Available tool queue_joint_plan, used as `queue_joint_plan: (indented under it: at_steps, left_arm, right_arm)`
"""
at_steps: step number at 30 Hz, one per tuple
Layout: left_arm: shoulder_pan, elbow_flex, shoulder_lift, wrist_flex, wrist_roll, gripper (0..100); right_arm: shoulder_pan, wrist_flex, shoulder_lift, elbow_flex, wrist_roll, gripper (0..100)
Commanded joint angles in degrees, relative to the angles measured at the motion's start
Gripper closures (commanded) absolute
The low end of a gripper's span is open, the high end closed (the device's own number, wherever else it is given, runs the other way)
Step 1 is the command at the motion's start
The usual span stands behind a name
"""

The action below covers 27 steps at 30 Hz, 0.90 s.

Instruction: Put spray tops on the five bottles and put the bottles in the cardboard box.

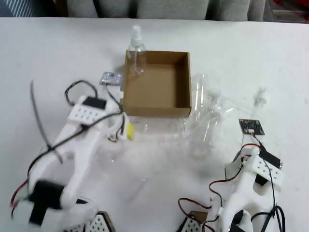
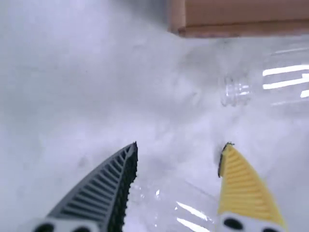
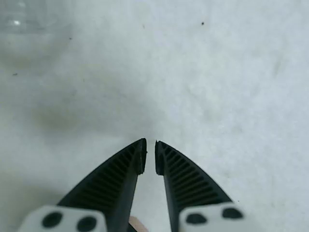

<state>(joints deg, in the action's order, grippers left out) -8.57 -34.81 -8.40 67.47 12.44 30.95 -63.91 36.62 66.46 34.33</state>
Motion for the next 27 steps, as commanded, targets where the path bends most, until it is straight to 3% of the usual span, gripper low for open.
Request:
queue_joint_plan:
  at_steps: [1,11,19,27]
  left_arm:
    - [-0.48,-9.85,-14.64,-3.69,0.79,73]
    - [-6.55,-23.74,-30.55,-3.34,0.97,73]
    - [-6.64,-34.73,-43.38,-0.62,0.70,73]
    - [-6.73,-40.53,-49.89,-1.14,-6.86,73]
  right_arm:
    - [-0.57,0.57,-0.13,-0.26,0.62,97.8]
    - [-0.66,1.10,-0.04,0.09,0.62,97.8]
    - [-2.15,1.27,-0.04,0.44,0.62,97.8]
    - [-2.15,1.27,-0.13,0.44,0.62,97.8]
